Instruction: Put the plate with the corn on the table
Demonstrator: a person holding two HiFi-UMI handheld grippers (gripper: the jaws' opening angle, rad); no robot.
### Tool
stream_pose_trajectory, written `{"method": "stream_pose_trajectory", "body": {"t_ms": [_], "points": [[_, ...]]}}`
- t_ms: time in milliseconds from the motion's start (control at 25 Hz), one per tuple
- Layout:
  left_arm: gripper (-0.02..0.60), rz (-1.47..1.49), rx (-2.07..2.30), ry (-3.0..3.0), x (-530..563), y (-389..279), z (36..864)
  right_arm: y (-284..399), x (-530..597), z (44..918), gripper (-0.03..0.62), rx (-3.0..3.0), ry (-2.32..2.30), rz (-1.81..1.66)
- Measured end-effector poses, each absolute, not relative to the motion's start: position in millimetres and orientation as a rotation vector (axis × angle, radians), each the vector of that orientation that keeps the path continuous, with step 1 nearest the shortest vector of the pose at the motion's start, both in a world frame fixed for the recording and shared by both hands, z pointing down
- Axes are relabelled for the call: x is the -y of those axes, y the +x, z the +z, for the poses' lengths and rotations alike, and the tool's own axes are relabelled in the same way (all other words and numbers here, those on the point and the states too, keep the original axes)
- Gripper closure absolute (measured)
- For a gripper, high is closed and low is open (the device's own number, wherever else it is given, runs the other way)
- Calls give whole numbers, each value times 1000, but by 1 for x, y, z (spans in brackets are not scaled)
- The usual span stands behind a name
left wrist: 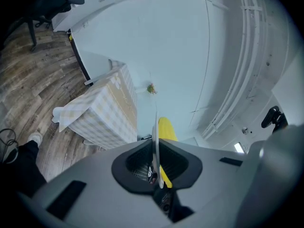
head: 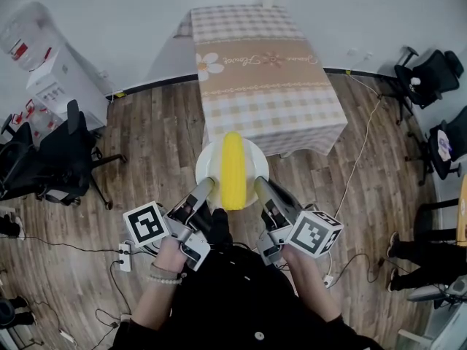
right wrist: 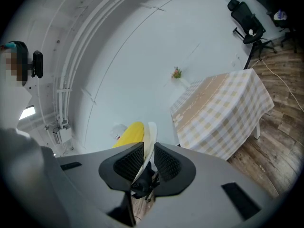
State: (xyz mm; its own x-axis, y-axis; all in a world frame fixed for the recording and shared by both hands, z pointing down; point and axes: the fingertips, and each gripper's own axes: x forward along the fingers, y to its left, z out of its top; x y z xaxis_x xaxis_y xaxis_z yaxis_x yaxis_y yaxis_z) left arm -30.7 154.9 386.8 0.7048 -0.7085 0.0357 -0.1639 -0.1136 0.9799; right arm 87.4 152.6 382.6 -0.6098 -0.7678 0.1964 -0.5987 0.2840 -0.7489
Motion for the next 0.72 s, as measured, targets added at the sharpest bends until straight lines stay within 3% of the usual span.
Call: {"method": "stream_pose_trajectory", "body": {"t_ms": [720], "points": [[548,-492,676,1653,-67,-20,385,98,-70,381,497,-2299,-1337,-1245]]}}
